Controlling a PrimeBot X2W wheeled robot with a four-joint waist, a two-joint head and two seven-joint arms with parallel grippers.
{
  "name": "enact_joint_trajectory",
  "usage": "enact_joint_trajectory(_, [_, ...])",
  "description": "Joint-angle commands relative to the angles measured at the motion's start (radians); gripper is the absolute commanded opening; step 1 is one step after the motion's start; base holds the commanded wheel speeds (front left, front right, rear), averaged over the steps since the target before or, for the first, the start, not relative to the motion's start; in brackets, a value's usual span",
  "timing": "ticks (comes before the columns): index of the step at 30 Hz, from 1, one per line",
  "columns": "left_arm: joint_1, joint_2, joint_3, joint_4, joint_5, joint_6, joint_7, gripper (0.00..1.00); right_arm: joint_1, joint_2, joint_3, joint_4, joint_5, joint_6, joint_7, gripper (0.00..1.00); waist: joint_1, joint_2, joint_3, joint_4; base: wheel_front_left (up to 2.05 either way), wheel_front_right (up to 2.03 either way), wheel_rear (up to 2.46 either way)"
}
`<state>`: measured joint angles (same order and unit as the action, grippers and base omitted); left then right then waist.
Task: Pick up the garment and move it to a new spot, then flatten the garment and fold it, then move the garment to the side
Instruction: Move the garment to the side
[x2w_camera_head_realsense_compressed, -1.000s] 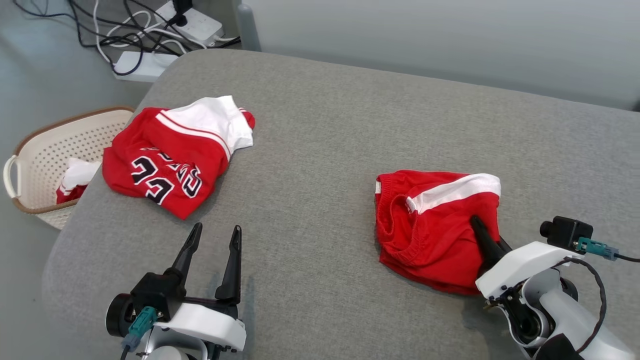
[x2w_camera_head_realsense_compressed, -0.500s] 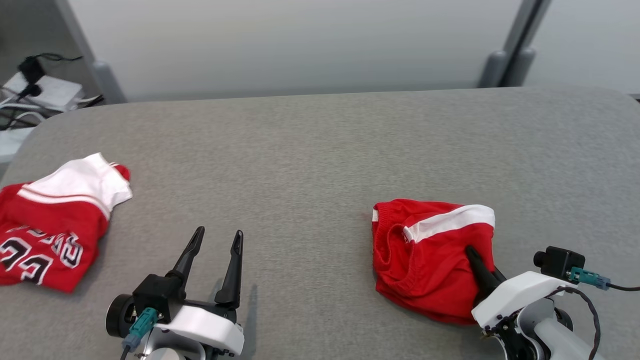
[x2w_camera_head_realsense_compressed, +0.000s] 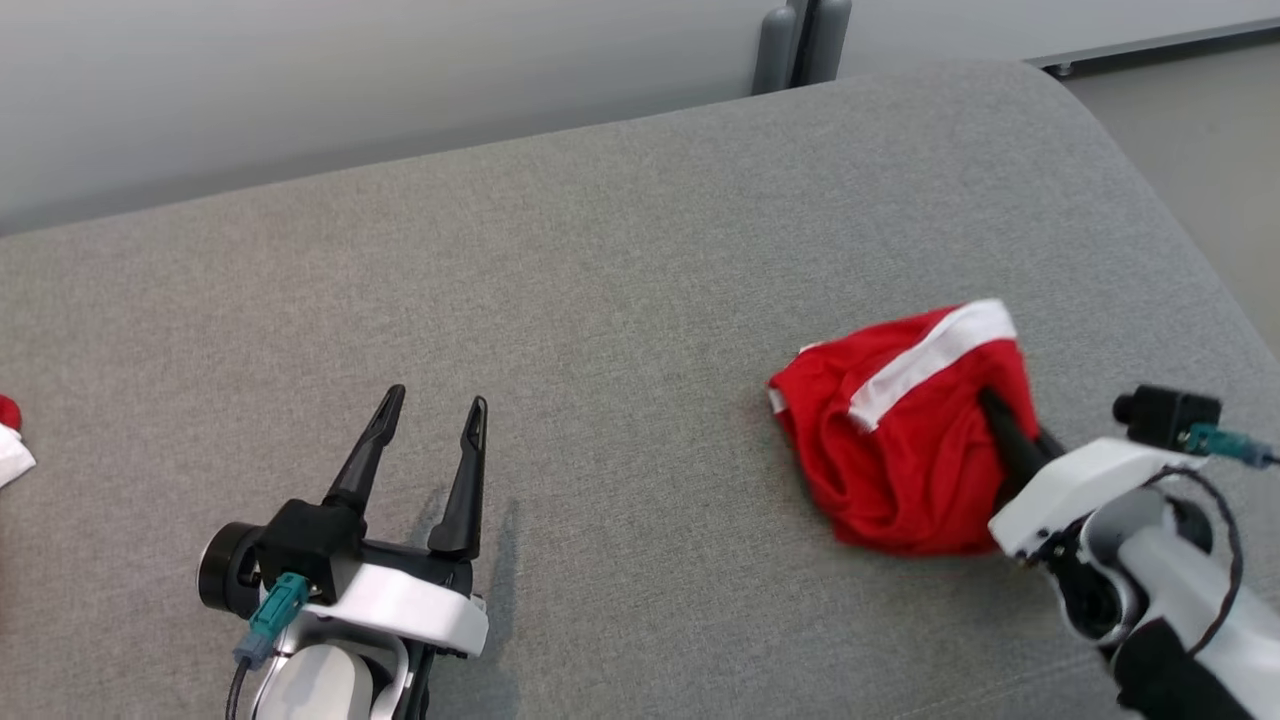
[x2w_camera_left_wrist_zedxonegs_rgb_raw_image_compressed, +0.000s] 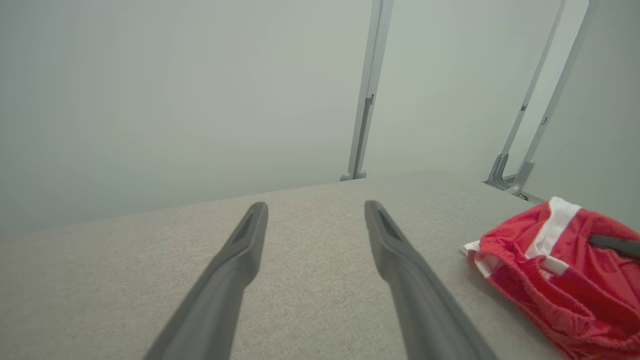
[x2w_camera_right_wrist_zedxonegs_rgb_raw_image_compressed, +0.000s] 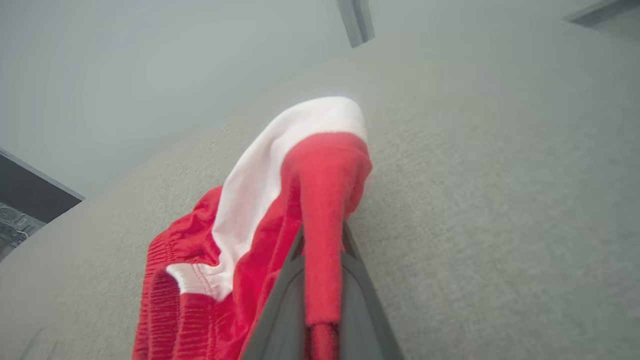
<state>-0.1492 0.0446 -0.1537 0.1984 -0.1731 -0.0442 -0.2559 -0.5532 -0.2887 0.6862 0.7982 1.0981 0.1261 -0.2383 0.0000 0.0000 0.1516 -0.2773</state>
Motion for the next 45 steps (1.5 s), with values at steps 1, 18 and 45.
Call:
enact_joint_trajectory(1, [-0.042,0.006,0.029,-0.038,0.013,-0.007,-0.006,1.00,-0.055,-0.031,-0.002,0.010,-0.025,0.005,-0.018,0.00,0.0000,0.0000,0.034,0.015,0.00,0.00,0.00])
enact_joint_trajectory(18, [-0.090,0.006,0.032,-0.076,0.067,-0.032,-0.006,1.00,-0.338,-0.173,-0.065,0.322,-0.136,0.005,-0.023,0.00,0.0000,0.0000,0.145,0.126,0.00,0.00,0.00])
enact_joint_trajectory(45, [-0.020,0.006,0.059,-0.062,0.010,0.021,-0.006,1.00,0.048,-0.025,-0.576,-0.347,-0.704,0.005,-0.023,1.00,0.0000,0.0000,-0.014,0.184,0.00,0.00,0.00])
